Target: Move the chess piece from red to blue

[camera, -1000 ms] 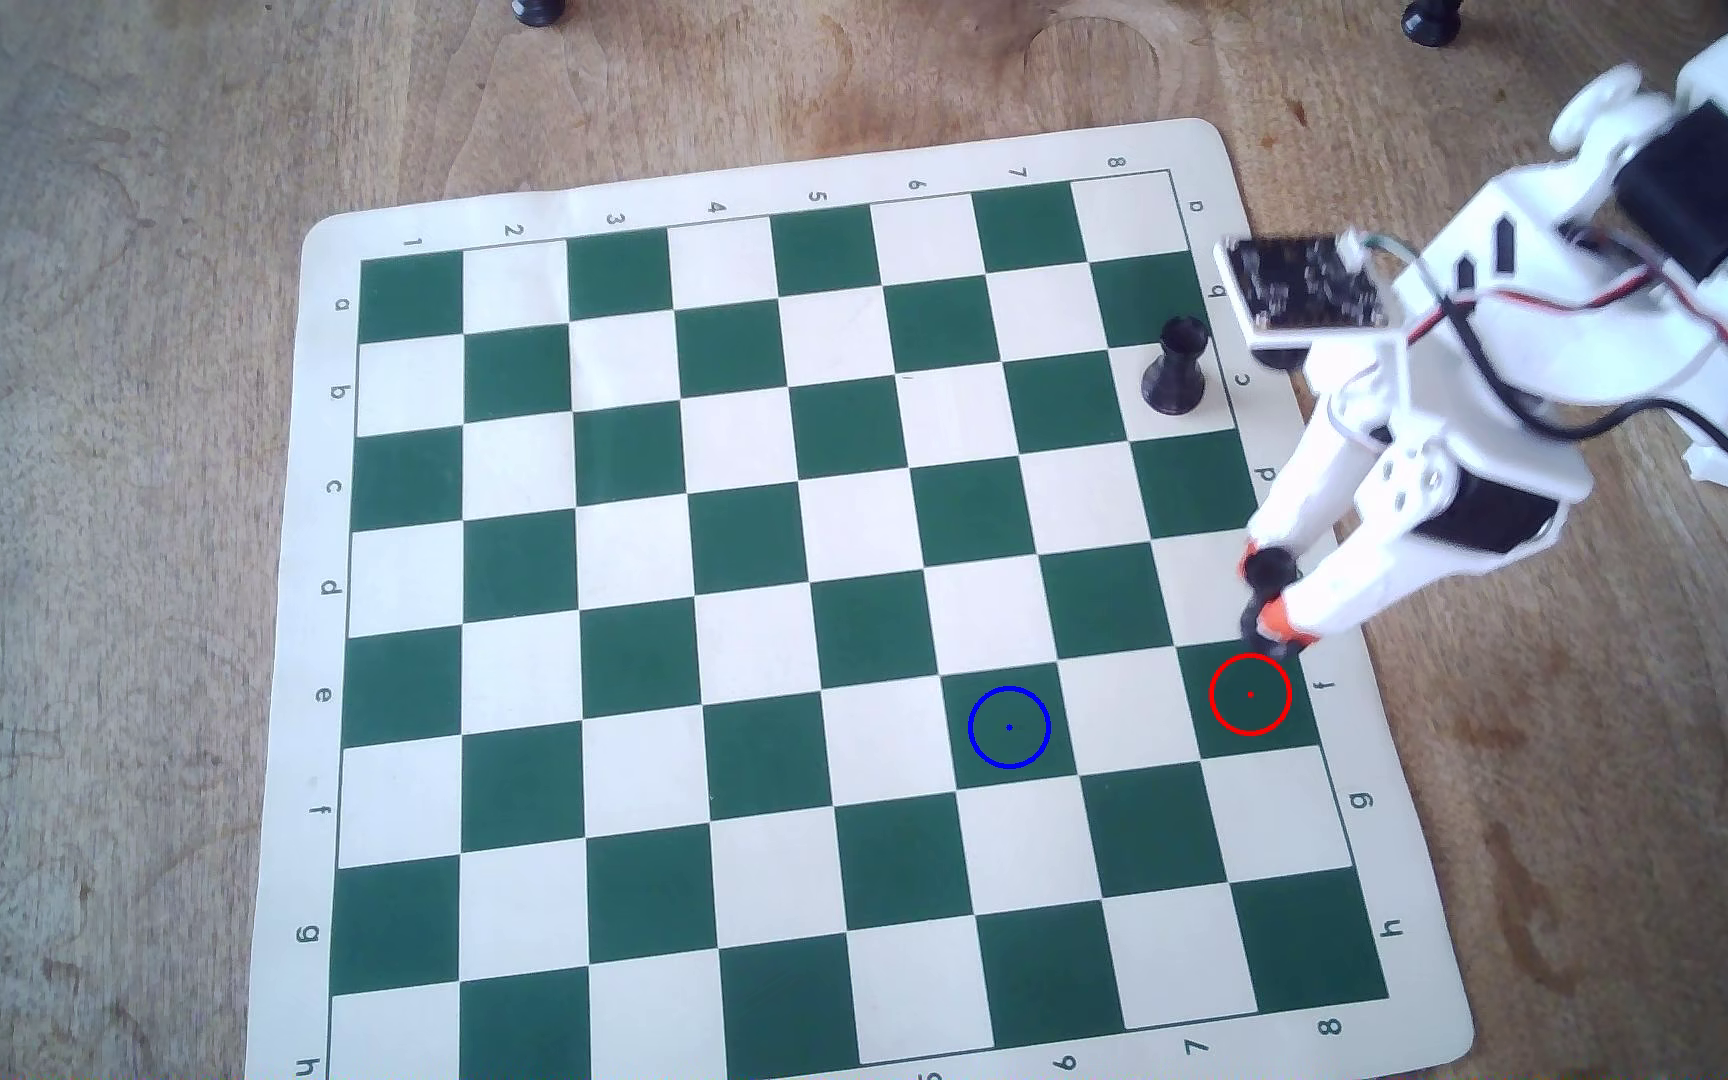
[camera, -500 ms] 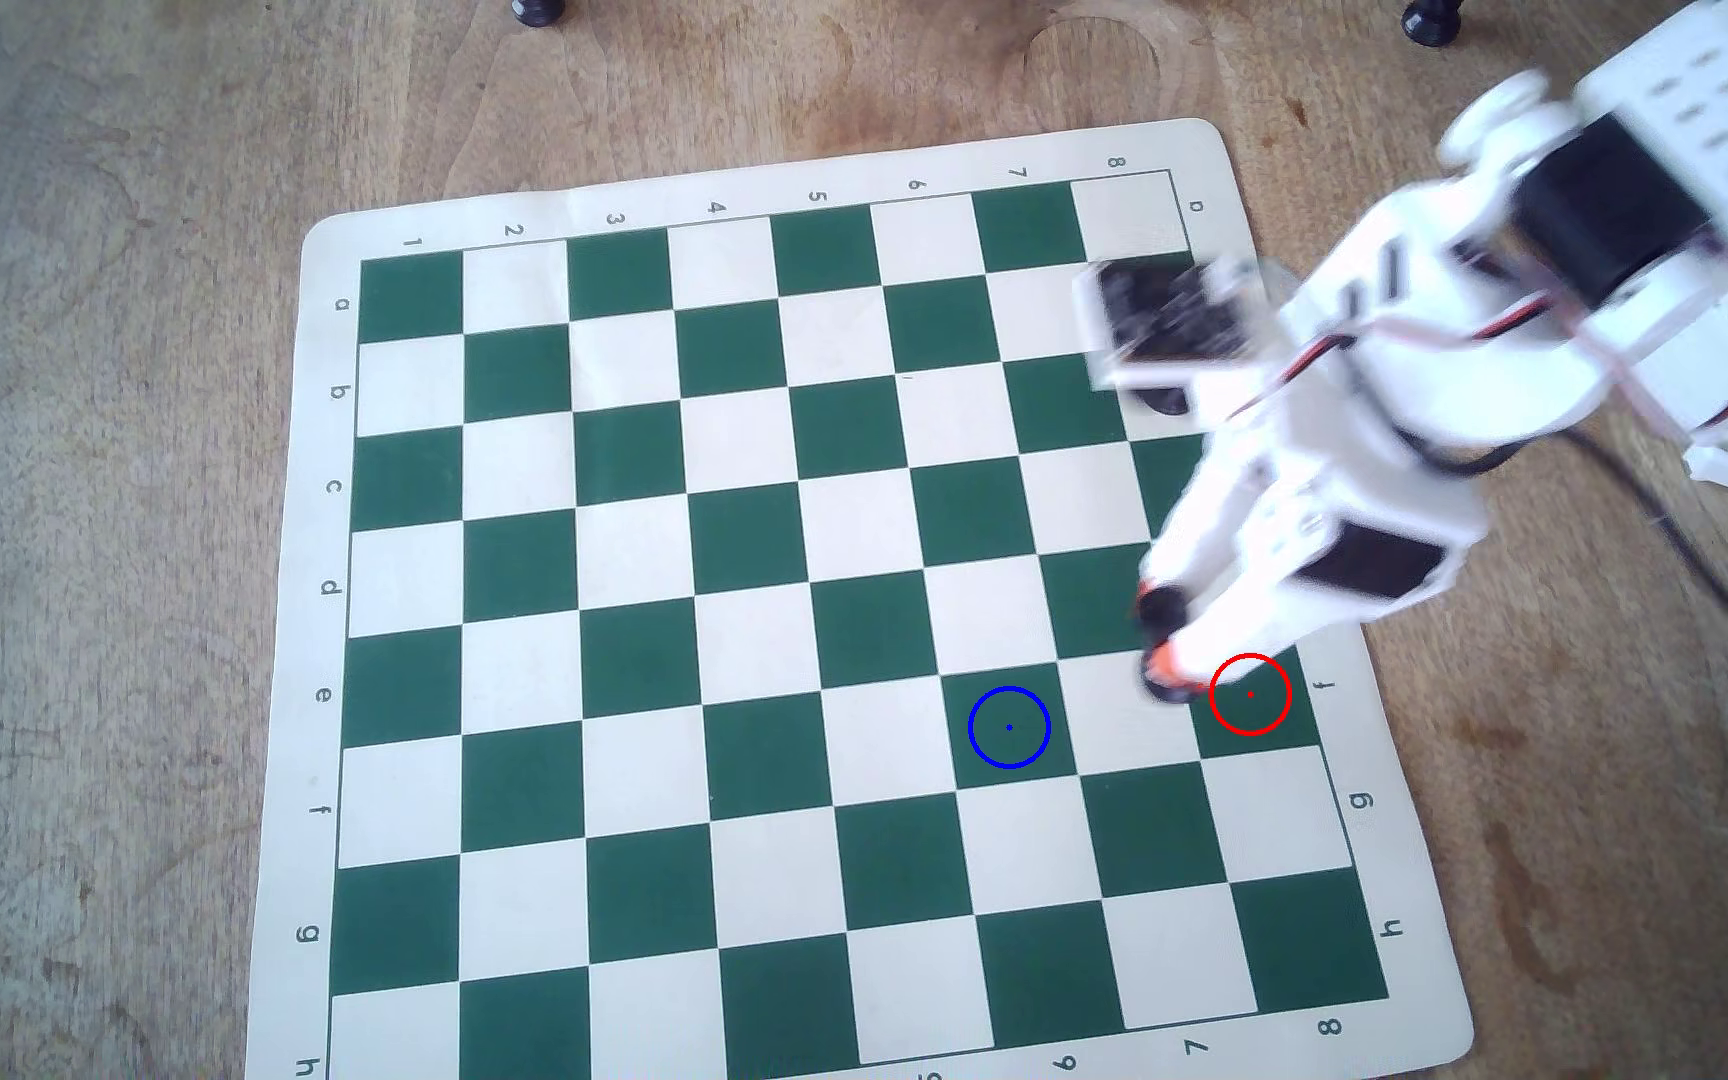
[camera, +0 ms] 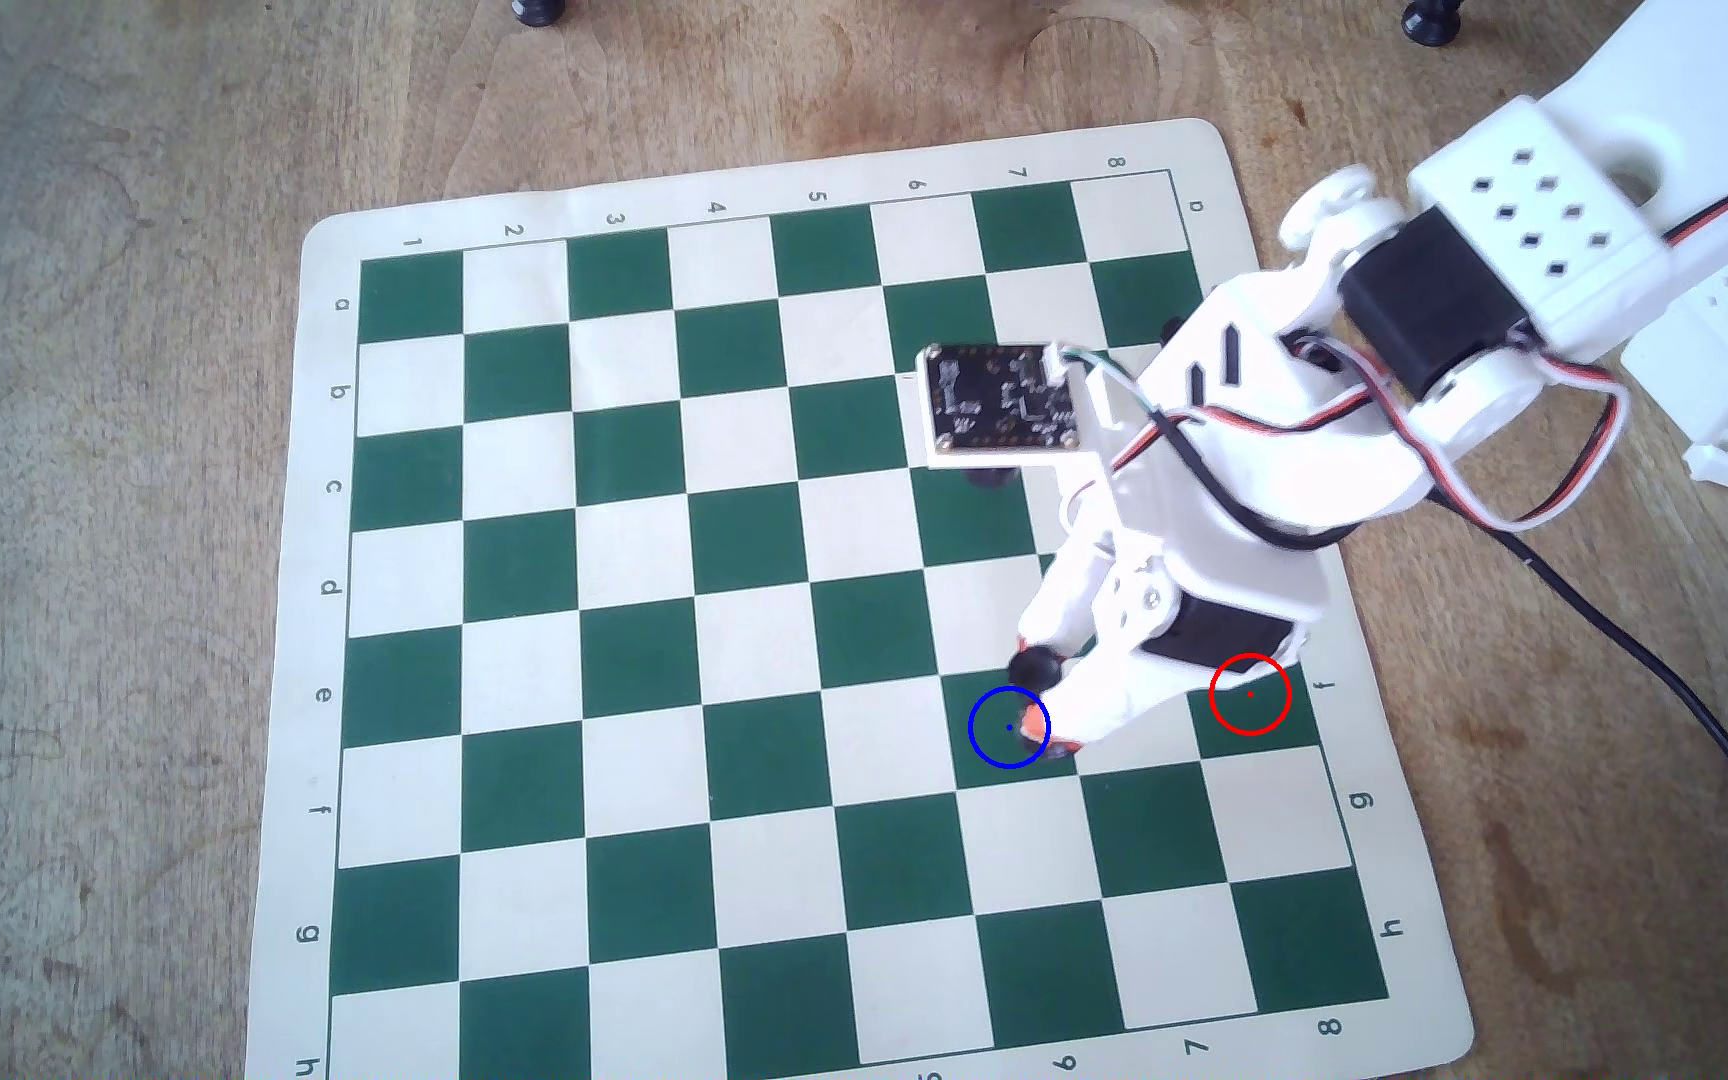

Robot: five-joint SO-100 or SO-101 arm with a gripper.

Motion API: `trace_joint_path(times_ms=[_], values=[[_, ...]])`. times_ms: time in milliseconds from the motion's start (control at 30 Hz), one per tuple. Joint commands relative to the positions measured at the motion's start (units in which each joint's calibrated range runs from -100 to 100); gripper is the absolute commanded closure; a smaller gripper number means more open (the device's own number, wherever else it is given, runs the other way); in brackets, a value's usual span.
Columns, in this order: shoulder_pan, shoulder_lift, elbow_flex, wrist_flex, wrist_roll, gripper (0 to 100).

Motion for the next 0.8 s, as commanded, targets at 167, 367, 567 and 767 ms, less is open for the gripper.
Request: trace_joint_path(times_ms=[167,367,567,767], values=[[1.54,1.92,-4.50,-4.75,0.05,97],[2.16,3.03,-4.59,-5.40,0.24,97],[2.24,4.55,-4.32,-5.98,0.24,97],[2.40,5.57,-3.78,-6.63,0.10,91]])
